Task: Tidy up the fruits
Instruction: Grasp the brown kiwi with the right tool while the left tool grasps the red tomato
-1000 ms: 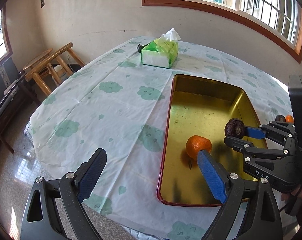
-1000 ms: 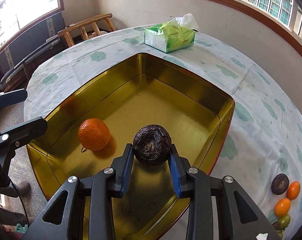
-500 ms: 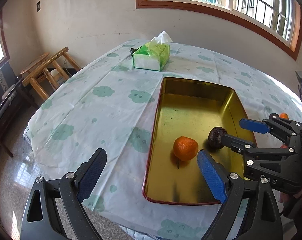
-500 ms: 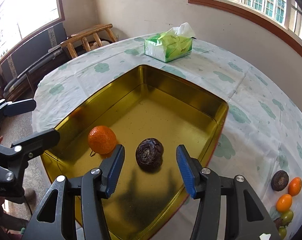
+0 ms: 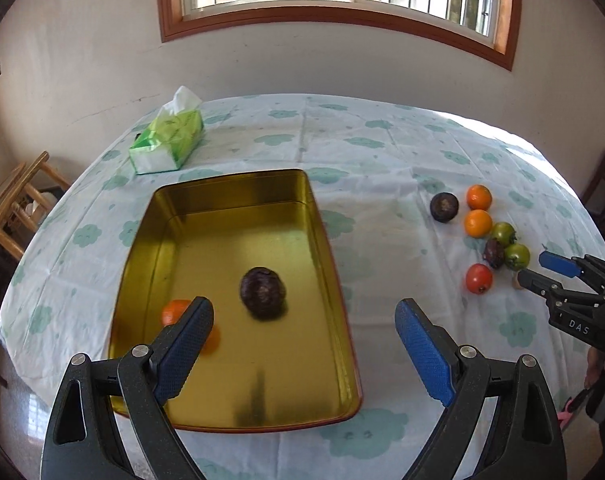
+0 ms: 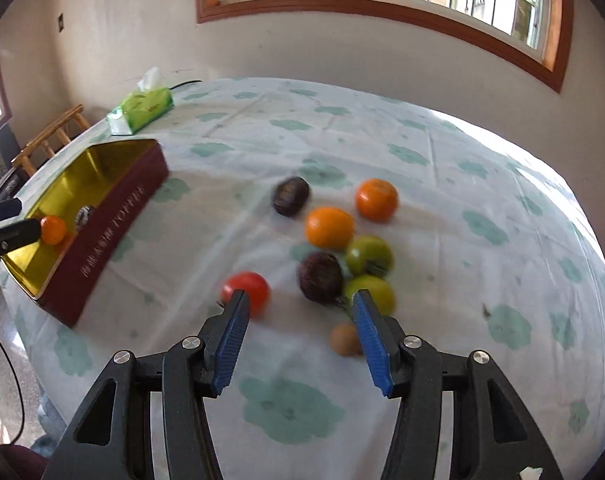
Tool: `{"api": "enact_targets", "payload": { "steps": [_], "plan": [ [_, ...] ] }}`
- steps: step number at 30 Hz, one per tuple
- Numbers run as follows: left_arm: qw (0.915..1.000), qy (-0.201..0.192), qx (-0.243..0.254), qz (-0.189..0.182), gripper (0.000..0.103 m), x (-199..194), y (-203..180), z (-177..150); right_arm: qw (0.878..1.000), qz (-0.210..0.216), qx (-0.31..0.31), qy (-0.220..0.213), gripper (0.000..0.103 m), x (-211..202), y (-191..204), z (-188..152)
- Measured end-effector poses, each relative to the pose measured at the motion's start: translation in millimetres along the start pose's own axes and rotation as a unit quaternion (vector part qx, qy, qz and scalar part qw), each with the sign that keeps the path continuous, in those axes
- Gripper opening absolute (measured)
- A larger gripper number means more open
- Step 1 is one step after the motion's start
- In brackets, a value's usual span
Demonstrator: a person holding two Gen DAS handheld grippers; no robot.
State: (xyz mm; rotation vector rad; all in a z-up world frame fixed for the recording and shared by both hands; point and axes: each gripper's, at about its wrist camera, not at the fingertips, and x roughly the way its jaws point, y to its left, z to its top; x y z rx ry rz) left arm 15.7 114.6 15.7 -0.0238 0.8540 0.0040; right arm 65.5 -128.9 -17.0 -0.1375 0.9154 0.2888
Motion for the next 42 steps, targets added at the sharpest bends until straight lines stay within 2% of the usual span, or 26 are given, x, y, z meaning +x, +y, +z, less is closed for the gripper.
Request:
{"api": "enact_targets", "payload": {
  "steps": [4,7,14,19,25,28,34,38,40,42],
  "plan": [
    [0.9993,0.006,0.033,-0.018,0.092,9,-34,3,1.000,0.002,0.024,0.018,0.045,12,-20,-16],
    [0.9983,0.017,0.046,-0.031,0.092,17,-50,3,0.999,0.011,0.031,0.021,0.041,21,-20,-19],
    [0.9968,0.027,0.063,-0.041,0.092,31,-77,6,1.000,0.003,0.017,0.012,0.023,31,-11,-18],
    [0.9943,0.036,0.081,-0.059,0.092,43,-98,8,1.000,-0.010,0.025,0.008,0.023,20,-22,-29],
    [0.9901,0.057,0.095,-0.086,0.088,68,-126,12,0.993,-0.063,0.096,0.004,0.023,19,-86,-30],
    [0.9884,0.070,0.091,-0.099,0.080,82,-138,14,0.990,-0.091,0.105,0.002,0.023,28,-107,-23],
    [0.9867,0.089,0.093,-0.100,0.065,104,-152,16,0.990,-0.084,0.115,0.000,0.023,36,-121,-17],
    [0.9867,0.087,0.102,-0.092,0.055,110,-158,14,0.990,-0.079,0.119,-0.001,0.023,36,-122,-16],
    [0.9866,0.085,0.107,-0.089,0.048,110,-160,14,0.990,-0.080,0.118,-0.001,0.023,36,-123,-17],
    [0.9859,0.083,0.112,-0.092,0.037,109,-161,13,0.990,-0.080,0.119,-0.001,0.023,36,-123,-16]
  ]
}}
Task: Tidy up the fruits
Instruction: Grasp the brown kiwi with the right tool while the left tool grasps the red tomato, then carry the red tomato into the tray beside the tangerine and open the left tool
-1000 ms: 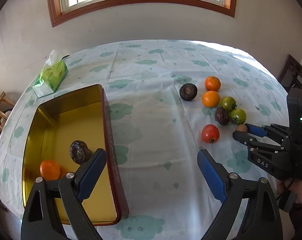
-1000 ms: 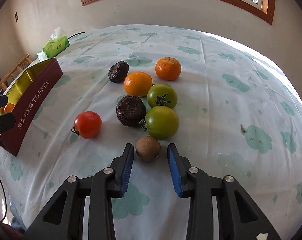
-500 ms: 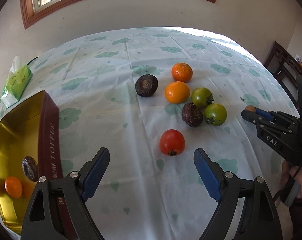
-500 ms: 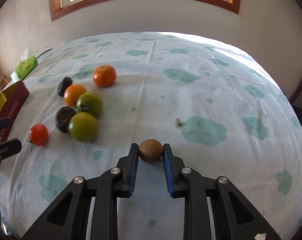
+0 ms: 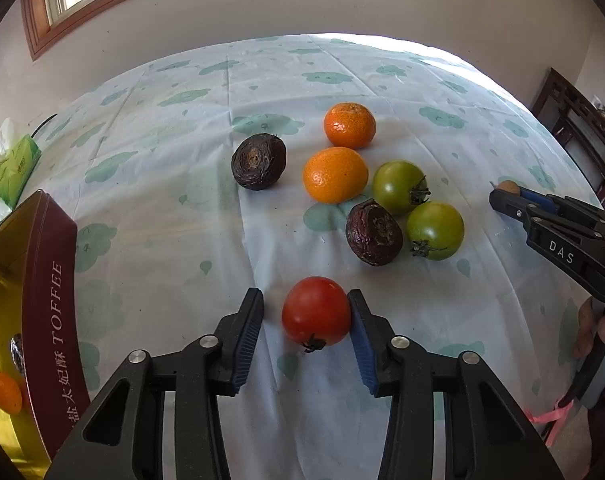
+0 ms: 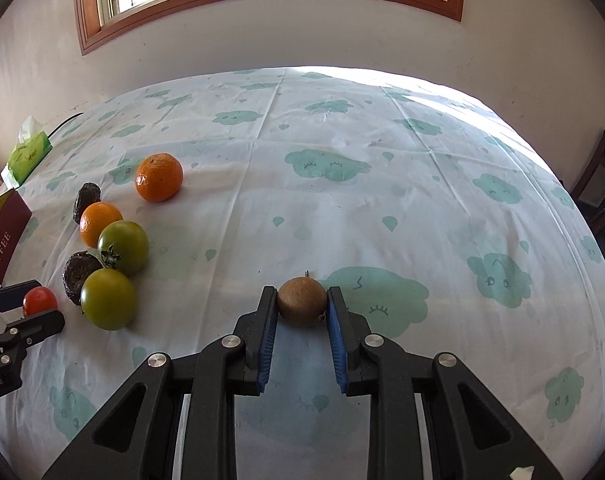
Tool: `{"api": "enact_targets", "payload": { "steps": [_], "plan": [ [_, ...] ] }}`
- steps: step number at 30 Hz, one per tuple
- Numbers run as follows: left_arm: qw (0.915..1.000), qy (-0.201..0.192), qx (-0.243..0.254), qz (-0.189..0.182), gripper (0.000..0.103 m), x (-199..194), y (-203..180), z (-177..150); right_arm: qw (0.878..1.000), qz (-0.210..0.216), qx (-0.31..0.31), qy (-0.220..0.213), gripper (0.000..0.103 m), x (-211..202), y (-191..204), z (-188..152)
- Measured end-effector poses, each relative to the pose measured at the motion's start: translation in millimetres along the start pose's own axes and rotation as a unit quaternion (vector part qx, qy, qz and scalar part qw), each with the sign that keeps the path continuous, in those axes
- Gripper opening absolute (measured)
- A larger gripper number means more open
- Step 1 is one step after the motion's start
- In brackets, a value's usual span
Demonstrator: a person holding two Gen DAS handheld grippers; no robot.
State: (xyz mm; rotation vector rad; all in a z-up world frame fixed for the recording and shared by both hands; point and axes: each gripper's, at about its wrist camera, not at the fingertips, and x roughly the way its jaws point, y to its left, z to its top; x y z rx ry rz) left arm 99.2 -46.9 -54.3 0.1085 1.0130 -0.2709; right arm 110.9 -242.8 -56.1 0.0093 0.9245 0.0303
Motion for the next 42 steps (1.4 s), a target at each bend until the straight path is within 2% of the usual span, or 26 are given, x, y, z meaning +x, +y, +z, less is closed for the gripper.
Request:
{"api": "enact_targets", "payload": {
  "steps": [2,10,16,21,30,36,42],
  "plan": [
    [1.0000,0.000,0.002,-0.002,0.032,-1,-1,0,1.000,0.000,0.000,0.000,0.023,0,0,0],
    [1.0000,-0.002,-0.004,0.004,0.032,-9,0,-7,1.000,-0.002,-0.002,0.000,0.024,0,0,0],
    [0.9988,-0.025,0.008,0.042,0.032,-28,2,-15,1.000,-0.004,-0.003,0.000,0.024,0,2,-1],
    [0.9976,-0.044,-0.010,0.053,0.032,-50,18,-16,1.000,-0.004,-0.003,0.000,0.024,0,2,-1],
    [0.9892,-0.093,-0.061,0.096,0.032,-105,77,-23,1.000,-0.004,-0.004,0.000,0.024,0,2,-1],
    [0.9806,-0.088,-0.101,0.143,0.032,-120,126,-41,1.000,-0.004,-0.004,0.000,0.024,0,2,-1],
    [0.9765,-0.059,-0.129,0.162,0.032,-116,157,-62,1.000,-0.004,-0.004,0.000,0.024,0,2,-1]
  ]
}}
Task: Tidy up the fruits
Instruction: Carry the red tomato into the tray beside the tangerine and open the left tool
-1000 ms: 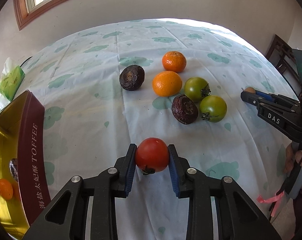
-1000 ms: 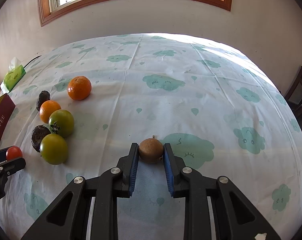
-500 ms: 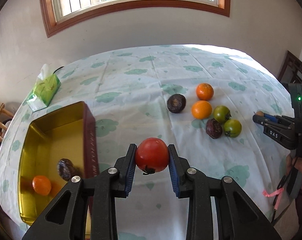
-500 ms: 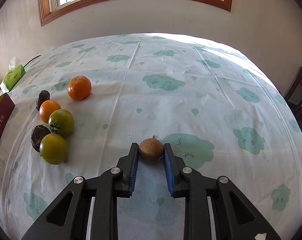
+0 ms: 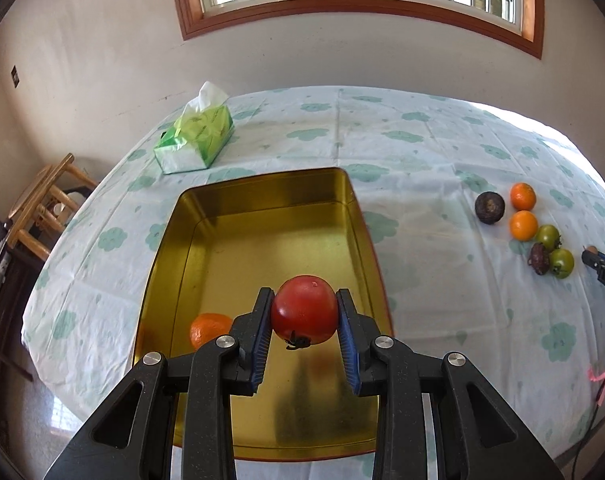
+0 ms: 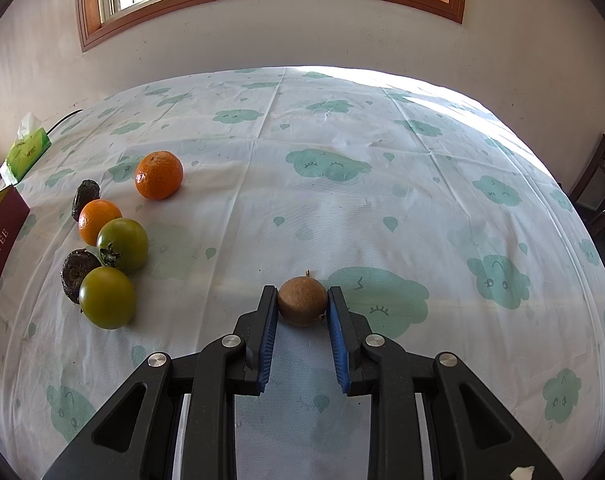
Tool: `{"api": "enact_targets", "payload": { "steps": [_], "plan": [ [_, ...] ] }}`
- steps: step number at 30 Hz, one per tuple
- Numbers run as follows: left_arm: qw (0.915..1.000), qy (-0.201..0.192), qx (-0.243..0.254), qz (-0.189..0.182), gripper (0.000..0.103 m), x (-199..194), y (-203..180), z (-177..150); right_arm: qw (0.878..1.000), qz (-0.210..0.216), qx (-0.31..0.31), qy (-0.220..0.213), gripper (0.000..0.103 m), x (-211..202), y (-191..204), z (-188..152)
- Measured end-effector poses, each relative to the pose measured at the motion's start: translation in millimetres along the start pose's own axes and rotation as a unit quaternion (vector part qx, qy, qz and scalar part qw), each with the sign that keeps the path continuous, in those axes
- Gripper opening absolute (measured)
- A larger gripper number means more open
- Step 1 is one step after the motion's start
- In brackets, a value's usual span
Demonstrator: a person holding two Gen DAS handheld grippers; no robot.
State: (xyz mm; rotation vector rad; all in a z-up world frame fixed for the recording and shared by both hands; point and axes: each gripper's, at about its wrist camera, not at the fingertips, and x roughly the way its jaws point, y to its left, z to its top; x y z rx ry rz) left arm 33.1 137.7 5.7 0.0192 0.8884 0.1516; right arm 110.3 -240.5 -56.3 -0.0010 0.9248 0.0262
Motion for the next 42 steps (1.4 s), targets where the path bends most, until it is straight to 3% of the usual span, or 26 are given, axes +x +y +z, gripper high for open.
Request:
{"api": "enact_targets", "payload": {
  "steps": [11,18,25,37,42],
  "plan": [
    [0.9979,0.063,-0.016,0.006,0.032,32,22,-23,1.000,-0.002,-0.002,0.000,0.024,0,0,0],
    [0.9964,0.082,-0.015,0.015,0.032,45,30,-31,1.000,-0.002,-0.002,0.000,0.024,0,0,0],
    [0.9955,0.086,-0.024,0.034,0.032,51,48,-35,1.000,-0.002,-0.002,0.000,0.024,0,1,0],
    [0.9957,0.083,-0.026,0.032,0.034,51,54,-34,1.000,-0.001,-0.002,0.000,0.024,0,0,0],
    [0.9968,0.076,-0.018,0.018,0.055,44,46,-33,1.000,-0.001,-0.002,0.000,0.023,0,0,0]
  ]
}}
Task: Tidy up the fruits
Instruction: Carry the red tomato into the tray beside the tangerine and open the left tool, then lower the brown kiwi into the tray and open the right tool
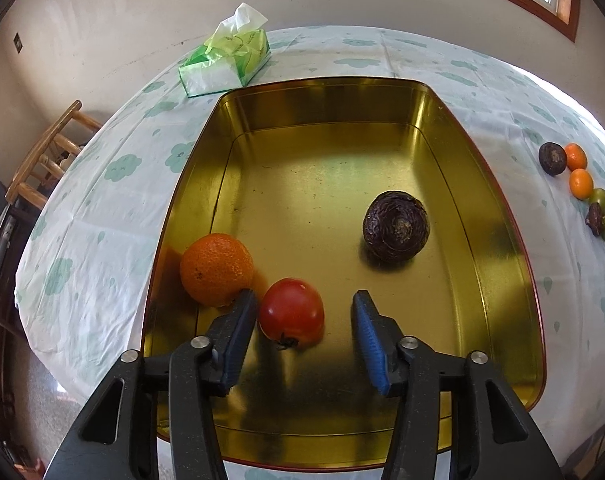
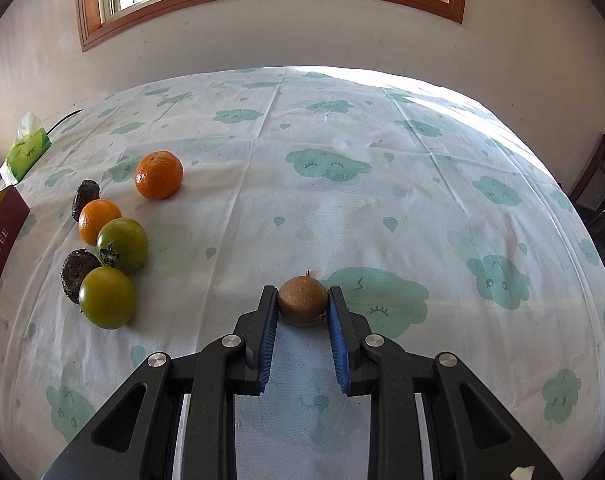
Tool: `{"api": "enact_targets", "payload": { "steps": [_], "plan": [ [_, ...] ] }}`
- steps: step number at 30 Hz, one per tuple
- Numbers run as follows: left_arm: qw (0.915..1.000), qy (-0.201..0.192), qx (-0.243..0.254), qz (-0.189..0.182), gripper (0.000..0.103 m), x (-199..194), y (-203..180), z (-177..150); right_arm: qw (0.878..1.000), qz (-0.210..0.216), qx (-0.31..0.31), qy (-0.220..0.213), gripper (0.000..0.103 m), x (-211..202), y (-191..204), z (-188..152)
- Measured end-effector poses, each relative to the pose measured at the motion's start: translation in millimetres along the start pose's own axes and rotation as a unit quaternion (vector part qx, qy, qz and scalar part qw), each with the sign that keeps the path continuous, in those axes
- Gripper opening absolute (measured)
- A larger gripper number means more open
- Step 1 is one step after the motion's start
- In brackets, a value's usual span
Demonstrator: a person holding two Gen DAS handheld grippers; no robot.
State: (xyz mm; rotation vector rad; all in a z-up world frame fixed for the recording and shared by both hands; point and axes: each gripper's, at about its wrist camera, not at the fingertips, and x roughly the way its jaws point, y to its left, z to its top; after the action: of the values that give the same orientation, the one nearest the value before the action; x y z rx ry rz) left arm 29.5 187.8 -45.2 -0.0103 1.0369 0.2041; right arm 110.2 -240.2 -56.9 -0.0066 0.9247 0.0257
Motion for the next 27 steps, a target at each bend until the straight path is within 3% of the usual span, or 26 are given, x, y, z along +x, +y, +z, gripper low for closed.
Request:
{"api": "enact_targets", "payload": {
  "steps": [8,12,19,25,27],
  "plan": [
    [0.9989,-0.038,0.017,-0.021,0.069,-20,-10,-1,1.000,-0.011,-0.016,-0.005,0.023,-10,12,1],
    [0.9982,-0.052,0.014,-0.026,0.075,-27,-8,-2,0.999,0.008,-0.029,-0.012,0.023,-25,30,5],
    [0.9972,-0.069,-0.008,-0.028,0.076,-42,3,-7,0.989,0.110,-0.095,-0.025,0.023,-55,113,12],
    [0.9958,-0.079,-0.040,-0.023,0.077,-55,27,-11,0.962,0.212,-0.170,-0.025,0.023,-74,208,11],
    [0.9952,-0.081,-0.051,-0.019,0.082,-58,37,-14,0.950,0.242,-0.195,-0.022,0.023,-78,237,9]
  ]
}}
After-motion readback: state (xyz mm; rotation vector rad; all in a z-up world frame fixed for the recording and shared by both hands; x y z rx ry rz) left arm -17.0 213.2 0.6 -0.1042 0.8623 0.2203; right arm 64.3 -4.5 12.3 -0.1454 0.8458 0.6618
